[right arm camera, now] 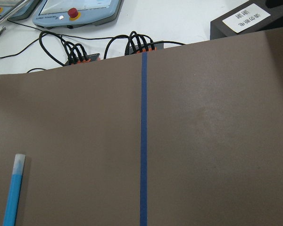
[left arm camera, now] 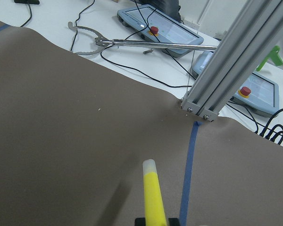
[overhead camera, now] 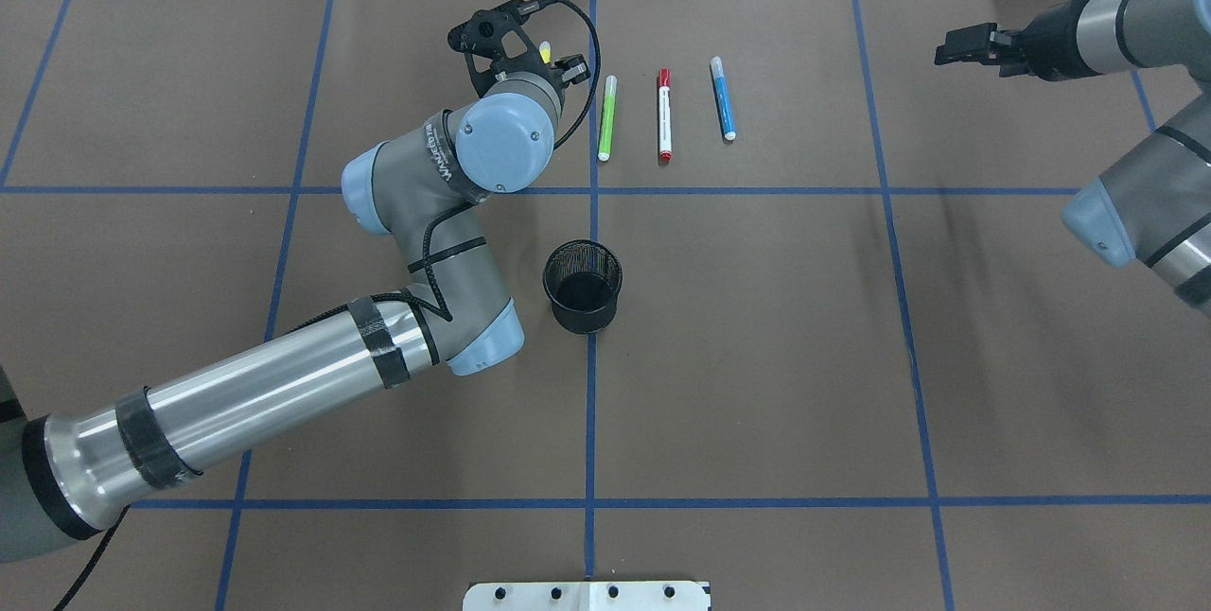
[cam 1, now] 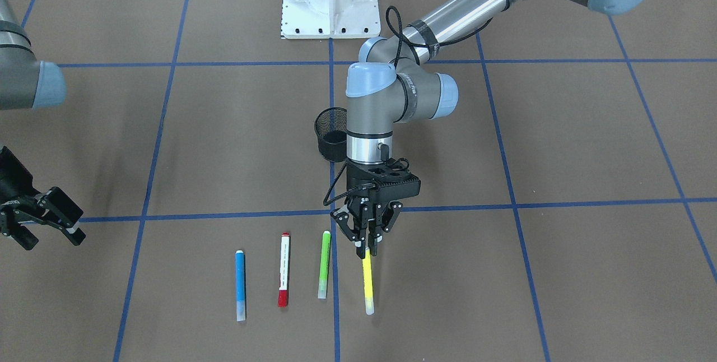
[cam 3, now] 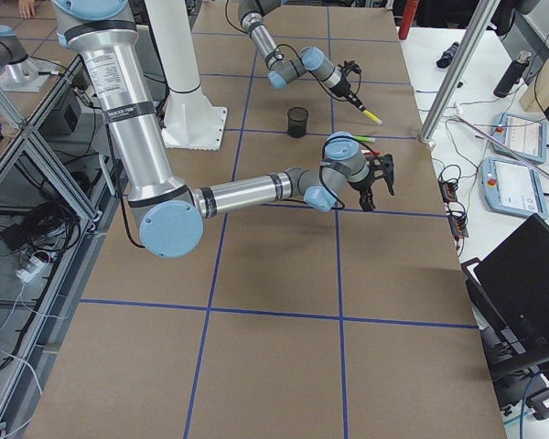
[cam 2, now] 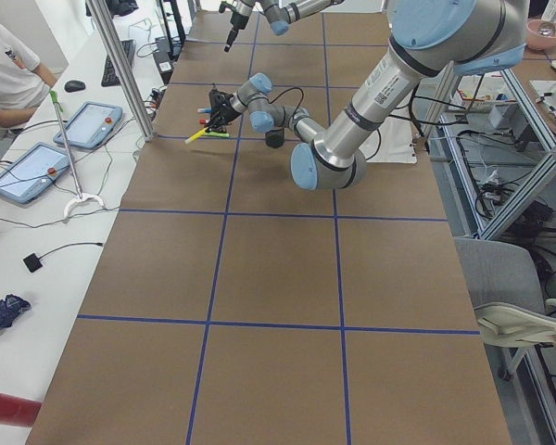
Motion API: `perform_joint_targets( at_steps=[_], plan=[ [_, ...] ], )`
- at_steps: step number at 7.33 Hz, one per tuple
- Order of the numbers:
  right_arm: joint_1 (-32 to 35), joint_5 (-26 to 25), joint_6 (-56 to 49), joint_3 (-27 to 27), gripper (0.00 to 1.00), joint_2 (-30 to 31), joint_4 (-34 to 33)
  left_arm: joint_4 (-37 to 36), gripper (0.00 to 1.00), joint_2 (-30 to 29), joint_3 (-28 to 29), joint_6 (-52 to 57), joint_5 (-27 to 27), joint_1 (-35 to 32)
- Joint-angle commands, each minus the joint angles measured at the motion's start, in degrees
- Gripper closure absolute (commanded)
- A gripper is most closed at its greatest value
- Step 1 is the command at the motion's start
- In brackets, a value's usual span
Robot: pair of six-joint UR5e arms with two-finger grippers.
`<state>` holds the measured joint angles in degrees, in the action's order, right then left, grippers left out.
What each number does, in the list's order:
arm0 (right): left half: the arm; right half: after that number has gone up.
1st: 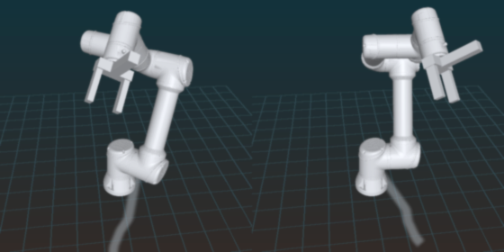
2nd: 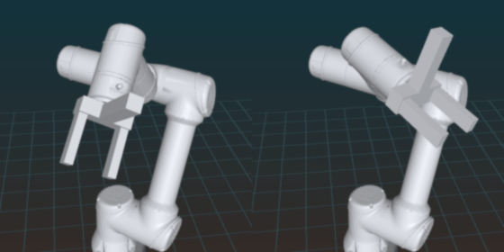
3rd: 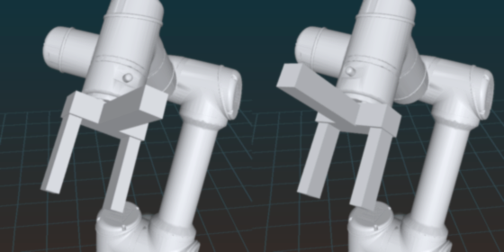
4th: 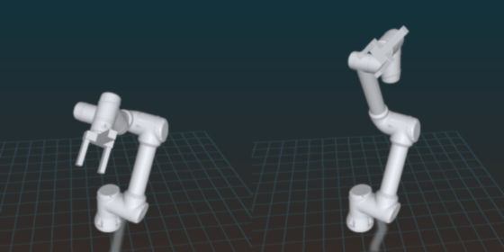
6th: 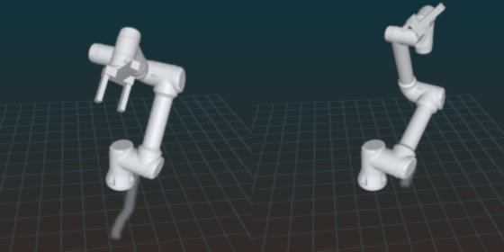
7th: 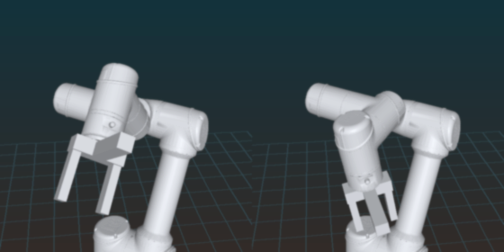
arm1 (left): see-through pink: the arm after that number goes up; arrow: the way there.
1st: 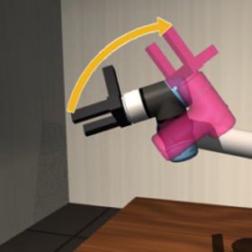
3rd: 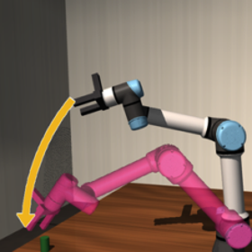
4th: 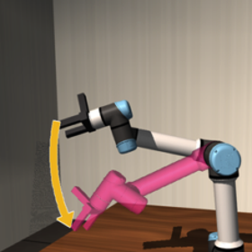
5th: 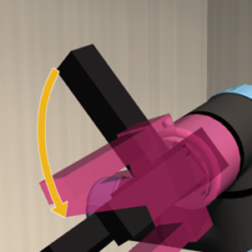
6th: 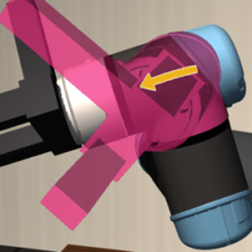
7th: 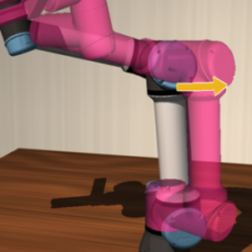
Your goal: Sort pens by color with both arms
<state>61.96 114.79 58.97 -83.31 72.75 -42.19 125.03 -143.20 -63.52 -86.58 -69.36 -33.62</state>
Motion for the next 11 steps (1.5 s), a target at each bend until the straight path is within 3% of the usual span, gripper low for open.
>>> perform_joint_targets(
  at_steps=[1,3,5,6,8,9,10,11],
  plan=[
    [-0.2,0.0,0.0,0.3,0.0,-0.2,0.0,-0.9,0.0,4.7,-7.9,9.2,-0.7,0.0],
    [-0.2,0.0,0.0,0.3,0.0,-0.3,0.0,-11.4,0.0,13.6,-23.7,12.7,-8.4,-0.6],
    [-0.2,0.1,-1.0,0.6,0.0,-0.7,-0.2,-19.9,0.0,23.0,-37.6,23.0,-10.2,-2.7],
    [-0.1,0.3,-1.6,0.5,0.0,-0.8,-0.8,-23.0,0.0,27.1,-42.6,28.6,-17.4,-7.2],
    [1.9,1.2,-5.7,0.4,0.0,-0.7,-5.2,-23.3,0.0,34.3,-46.1,39.5,-33.9,-19.1],
    [4.2,1.3,-16.3,0.4,0.0,-1.1,-10.3,-24.8,0.0,37.2,-45.9,45.3,-42.4,-25.8],
    [7.4,3.9,-23.3,0.4,0.0,-2.1,-16.2,-28.3,0.0,39.6,-45.6,56.9,-48.0,-32.3],
    [11.3,9.5,-27.8,0.4,0.0,-2.4,-22.2,-33.5,0.0,41.3,-45.3,67.3,-49.9,-36.6]
  ],
)
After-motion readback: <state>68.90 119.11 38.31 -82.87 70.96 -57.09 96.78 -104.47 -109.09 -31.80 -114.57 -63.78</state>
